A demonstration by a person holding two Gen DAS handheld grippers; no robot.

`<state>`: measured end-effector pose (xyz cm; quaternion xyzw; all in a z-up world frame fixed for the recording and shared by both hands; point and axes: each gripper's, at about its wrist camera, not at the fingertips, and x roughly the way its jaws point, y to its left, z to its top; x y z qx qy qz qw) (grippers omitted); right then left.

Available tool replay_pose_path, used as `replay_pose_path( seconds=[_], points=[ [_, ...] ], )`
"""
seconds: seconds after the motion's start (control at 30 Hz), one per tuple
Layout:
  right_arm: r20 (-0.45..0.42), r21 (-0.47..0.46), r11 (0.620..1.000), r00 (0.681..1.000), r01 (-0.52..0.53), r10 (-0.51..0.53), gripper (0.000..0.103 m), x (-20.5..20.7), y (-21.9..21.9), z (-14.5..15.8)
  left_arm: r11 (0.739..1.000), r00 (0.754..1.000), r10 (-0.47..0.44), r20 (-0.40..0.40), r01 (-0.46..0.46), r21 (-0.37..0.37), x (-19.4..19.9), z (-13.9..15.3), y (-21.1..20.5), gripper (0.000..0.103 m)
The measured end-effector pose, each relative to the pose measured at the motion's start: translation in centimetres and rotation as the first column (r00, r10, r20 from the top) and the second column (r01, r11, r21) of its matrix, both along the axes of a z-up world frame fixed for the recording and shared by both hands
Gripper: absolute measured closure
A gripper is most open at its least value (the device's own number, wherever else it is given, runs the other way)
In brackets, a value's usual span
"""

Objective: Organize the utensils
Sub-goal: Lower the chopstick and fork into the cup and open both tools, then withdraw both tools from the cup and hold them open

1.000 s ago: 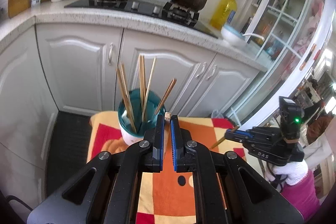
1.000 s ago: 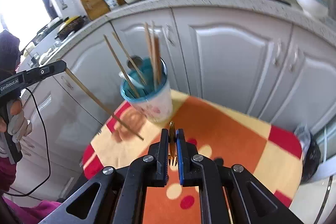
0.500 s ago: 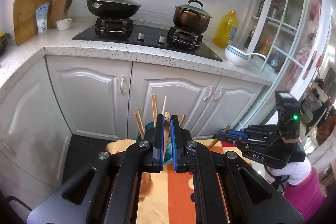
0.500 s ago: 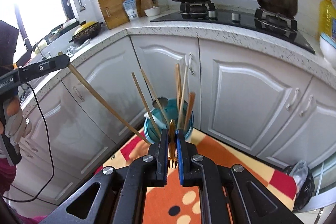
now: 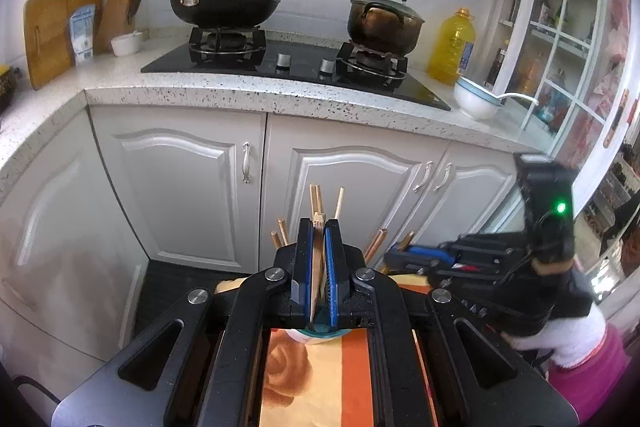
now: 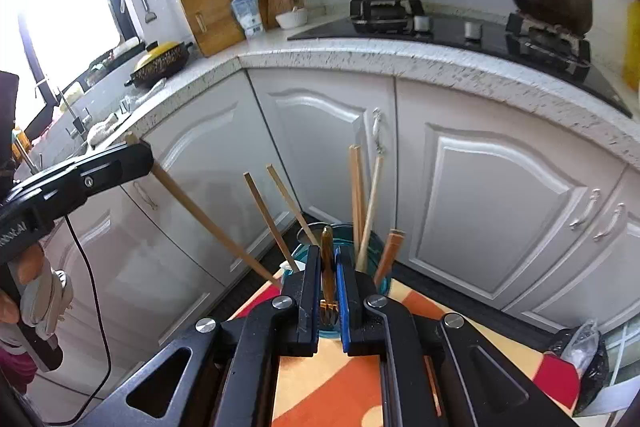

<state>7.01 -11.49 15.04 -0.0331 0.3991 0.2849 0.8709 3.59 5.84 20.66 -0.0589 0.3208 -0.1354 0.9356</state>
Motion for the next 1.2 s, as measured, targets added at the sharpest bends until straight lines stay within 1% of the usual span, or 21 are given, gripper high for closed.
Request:
replay_pose_path(
  seconds=[0.27, 0.37, 0.53, 0.63, 0.7, 0.77, 0.87, 0.93, 0.97, 1.0, 1.13, 1.2],
  points=[
    [-0.074, -0.013, 1.0, 0.997, -0.016, 0.015, 0.096, 1.6, 1.5, -3.9, 1.0, 0.998, -0.014, -0.057, 0.015, 0.003, 1.7, -2.4, -0.4, 0.099],
    [-0.101, -0.018, 1.0, 0.995, -0.007, 0.005, 0.096, 2.1, 1.7, -5.4, 1.0, 0.995, -0.013, -0.095, 0.012, -0.008, 2.3, -4.3, -0.7, 0.099],
    [-0.148, -0.038, 0.999, 0.989, -0.011, 0.005, 0.096, 2.8, 2.0, -7.7, 1.0, 0.991, -0.002, -0.135, 0.0, -0.014, 3.0, -6.6, -1.0, 0.099],
    [-0.186, -0.043, 0.999, 0.983, -0.007, -0.001, 0.096, 3.3, 1.9, -9.3, 1.0, 0.991, 0.017, -0.133, -0.017, -0.003, 3.1, -7.6, -1.1, 0.099],
    [-0.207, -0.044, 0.999, 0.978, -0.001, -0.008, 0.096, 3.5, 1.7, -10.2, 1.0, 0.99, 0.017, -0.137, -0.018, -0.008, 3.1, -8.0, -1.1, 0.099],
    [-0.224, -0.037, 0.999, 0.974, 0.022, -0.03, 0.096, 3.7, 1.1, -10.8, 1.0, 0.991, 0.017, -0.133, -0.018, -0.008, 3.0, -8.1, -1.3, 0.099],
    [-0.238, -0.012, 0.999, 0.97, 0.048, -0.05, 0.095, 3.7, 0.3, -11.0, 1.0, 0.99, 0.027, -0.136, -0.027, 0.001, 3.0, -8.1, -1.3, 0.099],
    [-0.232, -0.014, 0.999, 0.971, 0.053, -0.055, 0.079, 3.5, 0.0, -10.8, 1.0, 0.989, 0.027, -0.142, -0.028, -0.005, 3.1, -8.2, -1.3, 0.099],
    [-0.229, -0.013, 0.998, 0.972, 0.055, -0.056, 0.066, 3.3, -0.1, -10.7, 1.0, 0.989, 0.028, -0.142, -0.029, -0.003, 3.0, -8.2, -1.4, 0.099],
    [-0.228, 0.006, 0.999, 0.972, 0.053, -0.05, 0.065, 3.1, -0.4, -10.5, 1.0, 0.99, 0.03, -0.141, -0.031, 0.001, 2.9, -8.2, -1.4, 0.099],
    [-0.217, -0.006, 0.998, 0.974, 0.063, -0.063, 0.064, 2.2, -0.9, -10.1, 0.999, 0.992, 0.041, -0.12, -0.038, 0.027, 2.4, -7.8, -1.8, 0.098],
    [-0.219, 0.017, 0.997, 0.974, 0.07, -0.064, 0.064, 1.7, -1.4, -9.7, 0.998, 0.993, 0.046, -0.107, -0.041, 0.043, 2.0, -7.5, -2.0, 0.094]
  ],
)
